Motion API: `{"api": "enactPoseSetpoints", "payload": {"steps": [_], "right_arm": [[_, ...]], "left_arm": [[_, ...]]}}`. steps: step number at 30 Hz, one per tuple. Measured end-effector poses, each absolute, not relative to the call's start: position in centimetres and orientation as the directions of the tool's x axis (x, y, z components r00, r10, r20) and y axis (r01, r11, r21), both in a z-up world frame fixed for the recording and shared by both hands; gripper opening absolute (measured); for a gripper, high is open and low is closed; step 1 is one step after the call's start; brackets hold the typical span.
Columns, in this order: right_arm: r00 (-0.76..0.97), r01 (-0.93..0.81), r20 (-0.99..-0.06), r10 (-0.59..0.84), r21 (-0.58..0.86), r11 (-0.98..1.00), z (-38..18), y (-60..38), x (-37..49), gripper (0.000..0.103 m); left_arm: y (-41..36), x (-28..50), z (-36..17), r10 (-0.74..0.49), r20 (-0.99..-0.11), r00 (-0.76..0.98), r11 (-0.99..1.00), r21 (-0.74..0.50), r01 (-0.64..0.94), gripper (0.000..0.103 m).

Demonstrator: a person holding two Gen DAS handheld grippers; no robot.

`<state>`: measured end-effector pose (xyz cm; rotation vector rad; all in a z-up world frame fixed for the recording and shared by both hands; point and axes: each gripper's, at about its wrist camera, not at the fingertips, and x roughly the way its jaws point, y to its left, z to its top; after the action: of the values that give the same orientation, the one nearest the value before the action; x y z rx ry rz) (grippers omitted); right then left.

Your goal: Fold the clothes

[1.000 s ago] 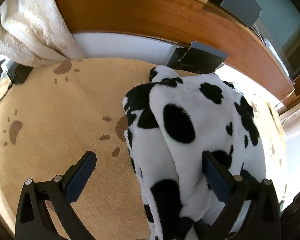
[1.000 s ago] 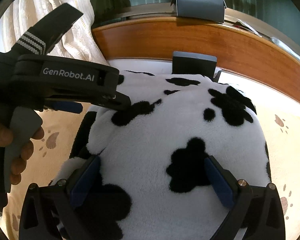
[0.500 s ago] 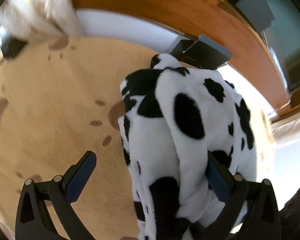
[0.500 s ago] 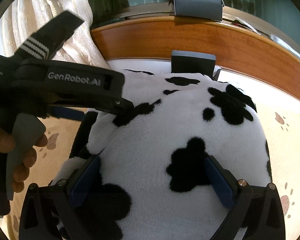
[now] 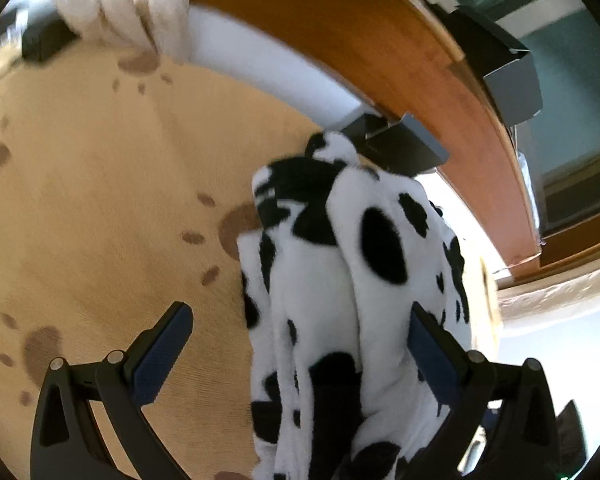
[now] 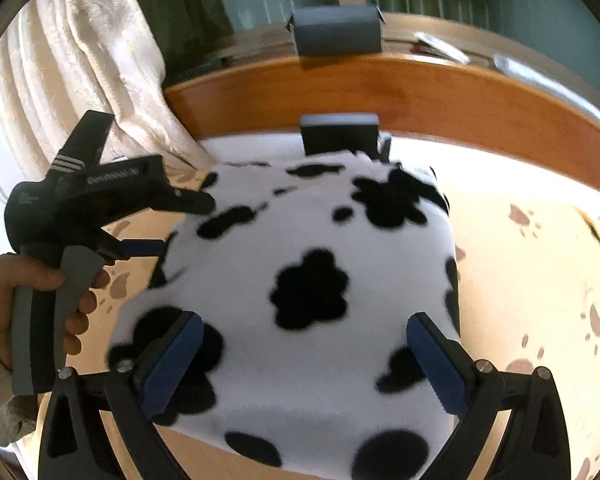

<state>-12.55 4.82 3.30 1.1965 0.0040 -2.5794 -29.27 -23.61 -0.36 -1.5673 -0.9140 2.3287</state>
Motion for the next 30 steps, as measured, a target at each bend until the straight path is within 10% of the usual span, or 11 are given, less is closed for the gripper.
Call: {"api": "enactPoseSetpoints", "payload": {"steps": [30], "right_arm": [[-0.612, 0.282, -0.754, -0.239, 0.074, -0.956, 1.7, 4.1, -12.8, 0.103]], "left_arm": [[-20.6, -32.1, -0.9, 0.63, -0.716, -0.303, -0.739, -0.671, 0.049, 0.103]]}}
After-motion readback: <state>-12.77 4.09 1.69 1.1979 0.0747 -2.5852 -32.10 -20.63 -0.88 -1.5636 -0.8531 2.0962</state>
